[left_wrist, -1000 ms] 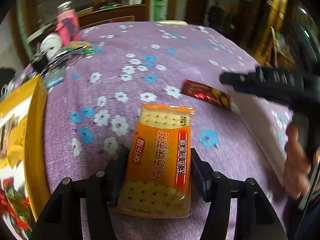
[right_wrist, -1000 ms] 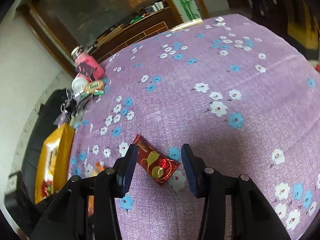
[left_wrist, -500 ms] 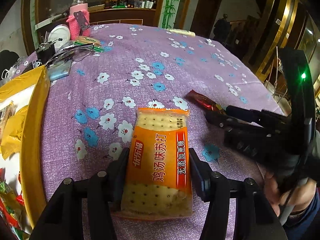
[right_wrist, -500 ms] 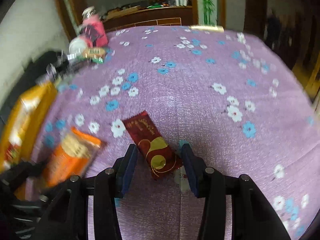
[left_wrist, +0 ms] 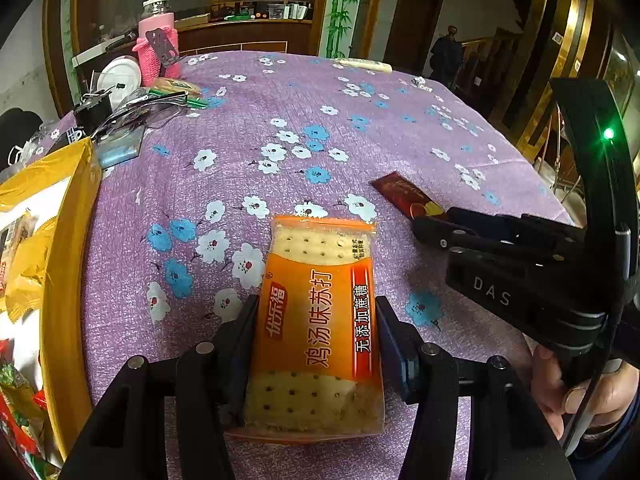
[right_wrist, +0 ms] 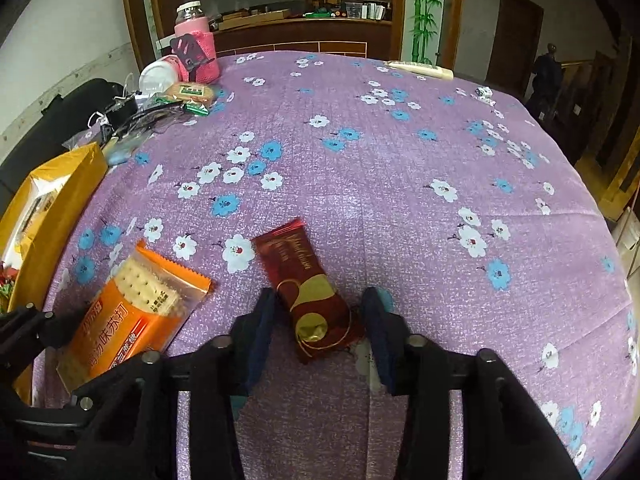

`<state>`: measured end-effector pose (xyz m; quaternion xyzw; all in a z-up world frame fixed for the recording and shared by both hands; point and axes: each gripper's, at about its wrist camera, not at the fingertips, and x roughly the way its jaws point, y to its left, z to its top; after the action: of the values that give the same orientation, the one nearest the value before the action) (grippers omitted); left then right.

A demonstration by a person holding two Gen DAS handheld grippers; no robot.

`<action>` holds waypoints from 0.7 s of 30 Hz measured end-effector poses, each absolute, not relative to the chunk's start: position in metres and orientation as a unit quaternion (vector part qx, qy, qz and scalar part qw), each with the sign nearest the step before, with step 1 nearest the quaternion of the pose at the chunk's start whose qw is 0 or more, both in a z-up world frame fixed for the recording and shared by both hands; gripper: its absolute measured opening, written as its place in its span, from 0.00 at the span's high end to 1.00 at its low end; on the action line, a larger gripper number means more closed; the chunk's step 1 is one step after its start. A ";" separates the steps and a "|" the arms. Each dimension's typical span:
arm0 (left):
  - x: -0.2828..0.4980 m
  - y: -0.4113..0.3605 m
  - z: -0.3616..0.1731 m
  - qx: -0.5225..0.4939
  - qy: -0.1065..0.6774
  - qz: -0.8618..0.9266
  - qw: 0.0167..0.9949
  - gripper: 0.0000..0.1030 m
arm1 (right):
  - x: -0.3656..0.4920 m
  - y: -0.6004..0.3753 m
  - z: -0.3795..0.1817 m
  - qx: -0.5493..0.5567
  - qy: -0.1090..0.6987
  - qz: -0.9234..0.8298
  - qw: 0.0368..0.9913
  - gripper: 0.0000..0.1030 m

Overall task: Organize snacks
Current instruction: 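Grasp the red chocolate bar with the right tool while the left tool holds the crackers, then carry the cracker pack and chocolate bar over the white box with both tools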

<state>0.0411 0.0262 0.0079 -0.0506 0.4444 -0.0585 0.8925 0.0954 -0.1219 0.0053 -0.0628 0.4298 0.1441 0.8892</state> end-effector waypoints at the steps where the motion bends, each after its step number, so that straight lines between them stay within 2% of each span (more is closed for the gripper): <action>1: 0.041 0.027 0.008 -0.054 0.443 -0.059 0.893 0.44 | 0.095 -0.123 0.006 -0.060 0.431 0.144 0.889 0.71; 4: 0.039 0.031 0.010 -0.068 0.435 -0.065 0.895 0.44 | 0.093 -0.127 0.010 -0.038 0.431 0.155 0.888 0.74; 21: 0.031 0.050 0.030 -0.088 0.370 -0.027 0.925 0.44 | 0.072 -0.130 0.040 -0.002 0.369 0.171 0.914 0.74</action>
<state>0.0306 0.0503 0.0297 -0.0877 0.3695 -0.0267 0.9247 0.0718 -0.1296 0.0399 -0.0016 0.3688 0.1706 0.9137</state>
